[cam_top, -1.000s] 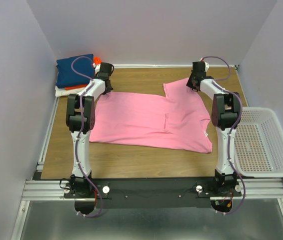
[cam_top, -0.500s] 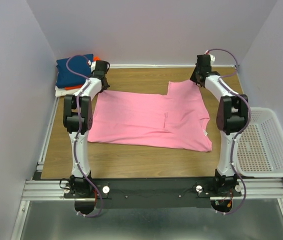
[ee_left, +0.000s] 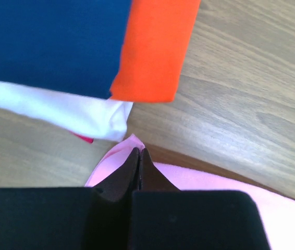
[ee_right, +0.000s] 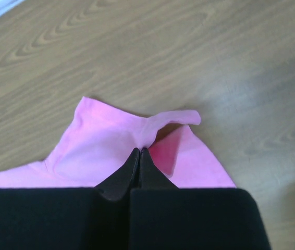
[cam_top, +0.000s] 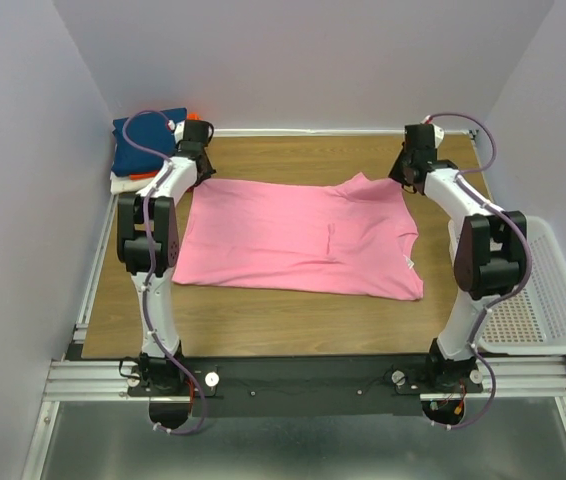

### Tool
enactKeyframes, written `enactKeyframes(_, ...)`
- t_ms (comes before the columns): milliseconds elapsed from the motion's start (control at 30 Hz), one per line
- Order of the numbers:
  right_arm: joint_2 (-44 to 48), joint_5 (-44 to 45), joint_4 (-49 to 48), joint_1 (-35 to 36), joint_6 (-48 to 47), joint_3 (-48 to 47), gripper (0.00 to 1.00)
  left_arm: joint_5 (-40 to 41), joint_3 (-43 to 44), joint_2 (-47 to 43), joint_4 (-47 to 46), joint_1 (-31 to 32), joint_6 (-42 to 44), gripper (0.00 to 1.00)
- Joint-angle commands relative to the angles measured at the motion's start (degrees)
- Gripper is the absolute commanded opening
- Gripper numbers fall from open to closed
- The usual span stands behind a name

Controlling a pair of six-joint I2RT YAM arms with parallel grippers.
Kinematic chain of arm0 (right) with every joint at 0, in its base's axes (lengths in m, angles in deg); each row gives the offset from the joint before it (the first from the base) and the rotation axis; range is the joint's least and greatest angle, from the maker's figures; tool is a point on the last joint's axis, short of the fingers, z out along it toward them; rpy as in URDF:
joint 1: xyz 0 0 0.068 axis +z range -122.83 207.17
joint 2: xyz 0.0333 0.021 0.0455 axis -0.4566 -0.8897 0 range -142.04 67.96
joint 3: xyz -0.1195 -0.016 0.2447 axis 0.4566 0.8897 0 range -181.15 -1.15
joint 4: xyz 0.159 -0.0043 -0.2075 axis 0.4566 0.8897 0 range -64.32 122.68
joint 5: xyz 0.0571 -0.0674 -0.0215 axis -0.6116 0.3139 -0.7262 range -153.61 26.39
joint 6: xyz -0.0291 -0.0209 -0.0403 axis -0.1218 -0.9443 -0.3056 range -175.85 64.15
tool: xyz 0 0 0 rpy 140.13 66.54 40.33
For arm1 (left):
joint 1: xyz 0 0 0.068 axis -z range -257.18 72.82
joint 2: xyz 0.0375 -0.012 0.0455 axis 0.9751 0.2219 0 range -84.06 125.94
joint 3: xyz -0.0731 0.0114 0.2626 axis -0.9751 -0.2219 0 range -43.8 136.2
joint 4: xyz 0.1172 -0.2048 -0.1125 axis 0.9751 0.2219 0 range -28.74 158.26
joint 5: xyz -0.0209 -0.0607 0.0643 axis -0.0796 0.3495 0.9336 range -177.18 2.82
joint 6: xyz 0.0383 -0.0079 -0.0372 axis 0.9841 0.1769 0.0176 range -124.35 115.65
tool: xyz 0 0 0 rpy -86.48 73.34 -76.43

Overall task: Fold and stack the t-shirts
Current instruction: Fold the tshirt

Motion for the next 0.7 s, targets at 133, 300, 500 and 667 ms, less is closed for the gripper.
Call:
enactKeyframes(133, 11.4, 0.6, 0.6, 0.3, 5.3, 10.4, 0.01, -1.1, -5.8, -7.8, -1.2, -2.0, -3.3, 0.0)
enactKeyframes(300, 17.9, 0.6, 0.6, 0.3, 7.0, 17.0, 0.0, -2.1, -9.0, -9.2, -1.0, -2.4, -3.9, 0.0)
enactKeyframes(500, 24.7, -0.6, 1.4, 0.3, 8.1, 21.9, 0.0, -3.3, -12.3, -11.6, -1.1, -3.0, -4.8, 0.0)
enactKeyframes(667, 28.3, -1.5, 2.6, 0.3, 8.4, 25.0, 0.0, -3.6, -14.0, -13.8, -1.0, -3.8, -5.2, 0.0)
